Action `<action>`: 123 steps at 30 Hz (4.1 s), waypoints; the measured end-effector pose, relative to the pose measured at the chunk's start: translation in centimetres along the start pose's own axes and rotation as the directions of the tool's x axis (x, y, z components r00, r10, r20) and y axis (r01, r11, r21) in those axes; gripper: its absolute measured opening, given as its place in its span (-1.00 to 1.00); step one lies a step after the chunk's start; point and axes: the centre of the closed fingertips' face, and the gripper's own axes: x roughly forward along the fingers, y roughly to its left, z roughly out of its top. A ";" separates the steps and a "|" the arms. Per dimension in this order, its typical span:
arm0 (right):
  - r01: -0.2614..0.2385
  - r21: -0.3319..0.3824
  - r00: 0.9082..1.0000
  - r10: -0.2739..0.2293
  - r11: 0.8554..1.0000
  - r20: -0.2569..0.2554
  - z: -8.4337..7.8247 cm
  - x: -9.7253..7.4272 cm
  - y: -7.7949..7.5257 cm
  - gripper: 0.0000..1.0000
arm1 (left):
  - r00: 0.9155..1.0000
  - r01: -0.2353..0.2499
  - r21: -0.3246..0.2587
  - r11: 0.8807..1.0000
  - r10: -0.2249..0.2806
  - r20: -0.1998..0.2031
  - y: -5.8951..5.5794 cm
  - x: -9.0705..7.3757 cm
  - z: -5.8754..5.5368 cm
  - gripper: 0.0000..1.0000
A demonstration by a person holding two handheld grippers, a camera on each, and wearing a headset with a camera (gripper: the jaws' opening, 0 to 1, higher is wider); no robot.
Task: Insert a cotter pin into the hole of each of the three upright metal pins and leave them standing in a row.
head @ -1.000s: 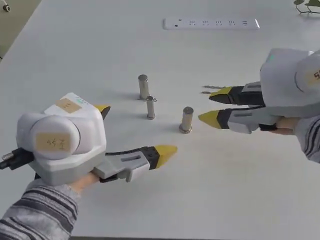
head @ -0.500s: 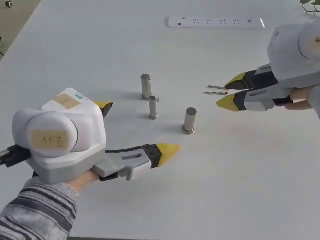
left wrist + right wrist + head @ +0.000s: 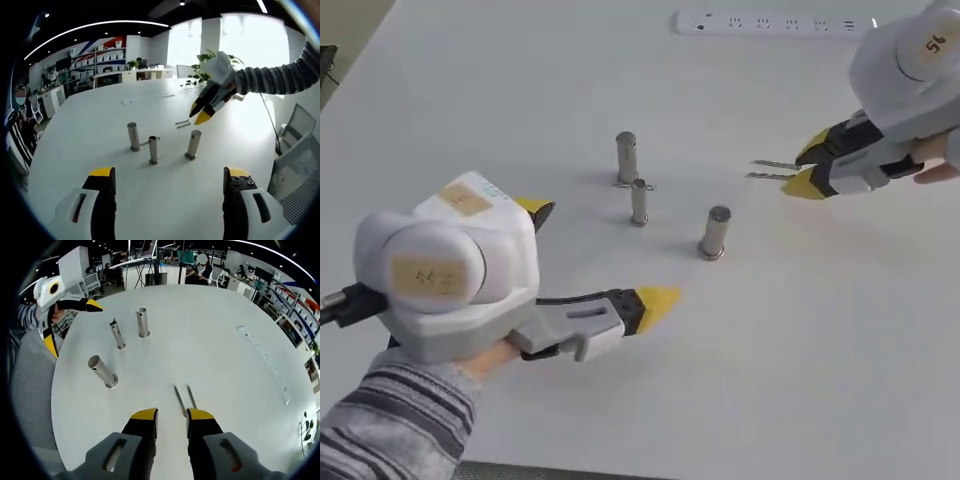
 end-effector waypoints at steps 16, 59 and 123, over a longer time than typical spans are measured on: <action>-0.048 -0.065 0.993 0.041 0.997 -0.111 -1.0 1.8 -1.3 -0.84 | 1.000 -0.004 -0.014 1.000 0.004 -0.013 0.2 0.0 -0.5 0.66; 0.050 -0.144 0.999 -0.048 0.988 0.022 0.6 0.4 -0.1 -1.00 | 1.000 0.013 0.003 1.000 -0.013 -0.020 0.2 -0.5 0.7 0.49; 0.065 -0.521 0.971 0.067 0.851 0.230 7.5 -5.7 13.8 -1.00 | 0.951 0.308 -0.389 0.868 -0.294 0.097 -6.9 1.9 5.7 -1.00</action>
